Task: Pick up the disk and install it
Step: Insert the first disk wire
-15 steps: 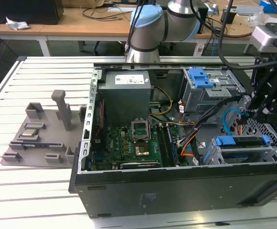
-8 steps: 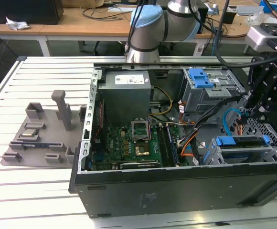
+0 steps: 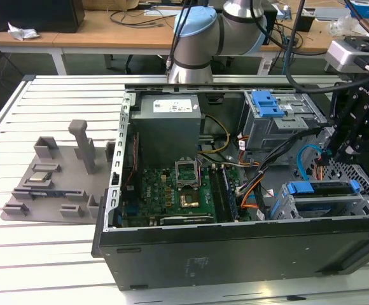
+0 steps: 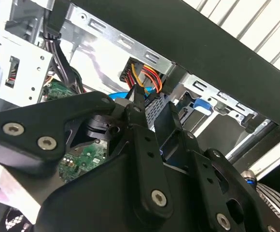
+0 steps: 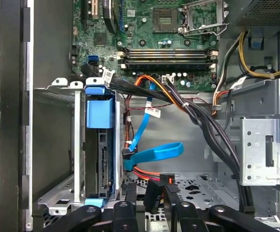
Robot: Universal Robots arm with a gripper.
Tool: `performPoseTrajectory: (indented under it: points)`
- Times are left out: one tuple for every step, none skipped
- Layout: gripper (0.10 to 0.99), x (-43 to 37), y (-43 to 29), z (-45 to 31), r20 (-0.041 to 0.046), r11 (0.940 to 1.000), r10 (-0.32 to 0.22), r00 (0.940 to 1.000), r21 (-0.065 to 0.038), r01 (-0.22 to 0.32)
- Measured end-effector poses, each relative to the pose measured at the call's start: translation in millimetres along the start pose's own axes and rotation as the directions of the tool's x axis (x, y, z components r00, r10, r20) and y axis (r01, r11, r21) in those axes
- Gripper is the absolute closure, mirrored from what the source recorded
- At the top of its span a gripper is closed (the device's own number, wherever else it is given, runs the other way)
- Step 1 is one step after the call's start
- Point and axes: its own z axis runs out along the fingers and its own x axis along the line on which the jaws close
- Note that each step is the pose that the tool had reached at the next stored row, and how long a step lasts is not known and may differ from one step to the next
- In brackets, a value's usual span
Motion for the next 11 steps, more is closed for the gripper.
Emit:
performPoseTrajectory:
  points:
    - [0.725,0.0,0.0,0.0,0.0001,1.0000,0.000,1.0000,0.000,0.000]
    - [0.725,0.0,0.0,0.0,0.0002,1.0000,0.000,1.0000,0.000,0.000]
    - [0.725,0.1,0.0,0.0,0.0002,1.0000,0.000,1.0000,0.000,0.000]
    - [0.741,0.1,0.0,0.0,0.0003,1.0000,0.000,1.0000,0.000,0.000]
    - [0.867,0.1,0.1,0.0,0.0004,1.0000,0.000,1.0000,0.000,0.000]
    - [0.914,0.1,0.1,0.0,0.0004,1.0000,0.000,1.0000,0.000,0.000]
    - [0.914,0.1,0.0,0.0,0.0006,1.0000,0.000,1.0000,0.000,0.000]
    - [0.914,0.1,0.0,0.0,0.0007,1.0000,0.000,1.0000,0.000,0.000]
    - [0.914,0.1,0.0,0.1,0.0009,1.0000,0.000,1.0000,0.000,0.000]
    - [0.914,0.1,0.0,0.1,0.0009,1.0000,0.000,1.0000,0.000,0.000]
    - [0.914,0.1,0.1,0.0,0.0010,1.0000,0.000,1.0000,0.000,0.000]
